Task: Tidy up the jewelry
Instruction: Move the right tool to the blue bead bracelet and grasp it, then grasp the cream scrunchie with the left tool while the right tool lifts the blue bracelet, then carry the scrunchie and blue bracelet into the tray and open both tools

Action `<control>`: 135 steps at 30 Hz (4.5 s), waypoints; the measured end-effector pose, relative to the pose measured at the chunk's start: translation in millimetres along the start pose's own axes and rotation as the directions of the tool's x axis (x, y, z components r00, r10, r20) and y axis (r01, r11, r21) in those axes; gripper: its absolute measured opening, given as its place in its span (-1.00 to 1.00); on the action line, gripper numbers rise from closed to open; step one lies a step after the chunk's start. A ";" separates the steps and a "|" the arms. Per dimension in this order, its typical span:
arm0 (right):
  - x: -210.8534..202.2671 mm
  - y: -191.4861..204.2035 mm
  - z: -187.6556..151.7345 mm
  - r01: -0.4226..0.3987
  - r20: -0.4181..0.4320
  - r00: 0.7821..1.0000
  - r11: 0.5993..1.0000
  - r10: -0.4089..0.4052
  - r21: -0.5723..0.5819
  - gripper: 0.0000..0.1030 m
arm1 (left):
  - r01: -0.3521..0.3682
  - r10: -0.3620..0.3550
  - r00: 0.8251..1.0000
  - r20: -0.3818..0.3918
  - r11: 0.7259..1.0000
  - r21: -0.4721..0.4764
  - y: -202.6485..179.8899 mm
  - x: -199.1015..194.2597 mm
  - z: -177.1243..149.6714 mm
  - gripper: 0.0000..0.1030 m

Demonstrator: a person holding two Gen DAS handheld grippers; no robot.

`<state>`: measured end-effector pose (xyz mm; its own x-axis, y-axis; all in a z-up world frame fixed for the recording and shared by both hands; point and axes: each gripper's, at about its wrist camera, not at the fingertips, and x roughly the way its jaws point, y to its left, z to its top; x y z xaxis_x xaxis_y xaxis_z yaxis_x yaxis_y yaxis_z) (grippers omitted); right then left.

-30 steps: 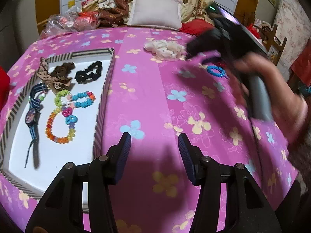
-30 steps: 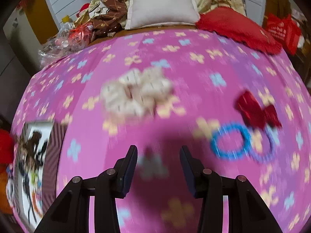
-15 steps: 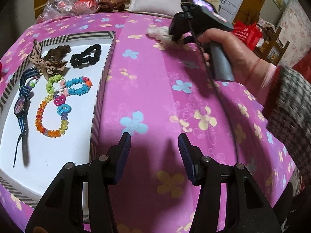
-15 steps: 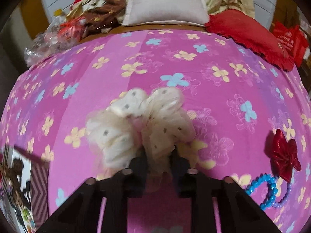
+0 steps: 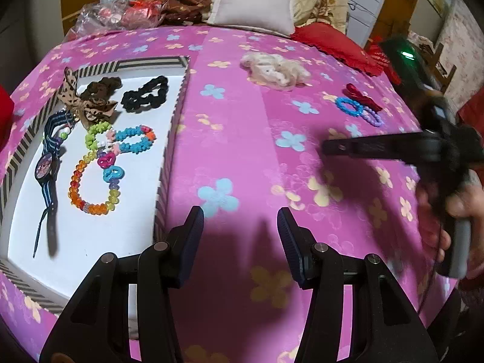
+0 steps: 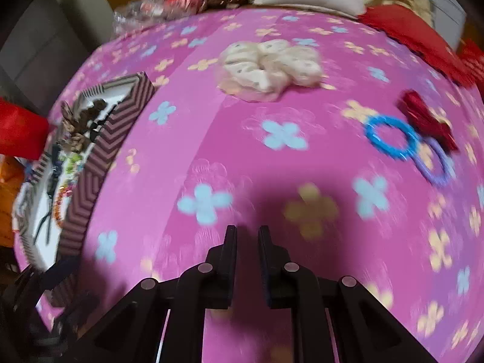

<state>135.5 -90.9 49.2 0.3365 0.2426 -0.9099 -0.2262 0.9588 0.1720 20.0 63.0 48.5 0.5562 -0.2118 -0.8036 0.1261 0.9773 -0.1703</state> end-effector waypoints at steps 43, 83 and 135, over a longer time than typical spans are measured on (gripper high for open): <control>-4.7 -89.9 -22.4 -0.019 0.259 0.966 0.990 -0.019 0.143 -0.84 | -0.014 0.006 0.997 -0.071 0.993 -0.114 3.6 30.2 65.6 -0.03; -18.9 -86.3 -32.4 -0.093 0.342 0.939 0.987 0.044 0.129 -0.85 | 0.100 -0.099 0.995 0.014 0.995 -0.027 -29.4 17.3 115.5 -0.87; -10.0 242.8 -45.9 -0.193 0.044 0.976 0.943 0.213 -0.272 -0.85 | -0.112 0.072 0.990 -0.122 0.926 -0.361 206.9 -75.0 -19.4 -0.62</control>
<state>35.2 132.6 82.8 0.3206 0.4475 -0.8348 -0.5268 0.8167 0.2355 -11.5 281.2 62.4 0.4593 -0.1383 -0.8775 -0.2425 0.9308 -0.2736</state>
